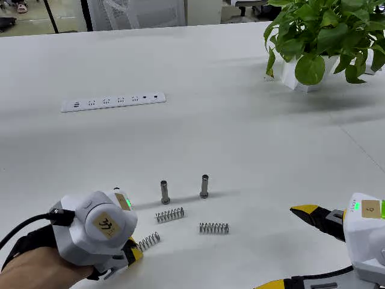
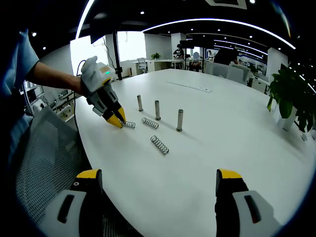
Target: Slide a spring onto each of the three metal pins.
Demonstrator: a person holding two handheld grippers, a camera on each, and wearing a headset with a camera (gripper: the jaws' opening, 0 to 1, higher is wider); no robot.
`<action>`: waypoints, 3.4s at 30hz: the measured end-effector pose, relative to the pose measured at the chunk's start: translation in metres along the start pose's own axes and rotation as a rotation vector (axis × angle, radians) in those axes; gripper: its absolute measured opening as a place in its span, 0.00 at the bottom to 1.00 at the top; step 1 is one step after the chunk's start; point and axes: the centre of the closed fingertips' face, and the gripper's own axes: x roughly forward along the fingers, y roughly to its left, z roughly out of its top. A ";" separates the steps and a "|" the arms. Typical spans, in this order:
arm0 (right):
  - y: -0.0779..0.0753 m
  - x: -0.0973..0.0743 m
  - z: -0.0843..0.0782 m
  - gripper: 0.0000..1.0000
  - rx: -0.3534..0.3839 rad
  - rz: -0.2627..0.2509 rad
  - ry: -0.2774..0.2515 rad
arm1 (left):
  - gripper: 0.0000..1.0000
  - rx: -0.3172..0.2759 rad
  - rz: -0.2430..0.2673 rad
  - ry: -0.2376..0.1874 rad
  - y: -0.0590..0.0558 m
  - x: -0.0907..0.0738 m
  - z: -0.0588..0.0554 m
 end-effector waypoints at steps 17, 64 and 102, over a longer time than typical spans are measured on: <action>0.002 -0.002 -0.003 0.96 -0.002 0.008 0.017 | 0.10 -0.138 0.030 -0.123 0.003 -0.003 0.006; 0.057 0.008 0.058 0.46 0.025 0.359 -0.063 | 0.10 0.087 -0.080 -0.474 -0.080 -0.055 0.083; 0.088 0.012 0.064 0.13 0.014 0.551 0.016 | 0.10 0.184 -0.213 -0.515 -0.098 -0.060 0.086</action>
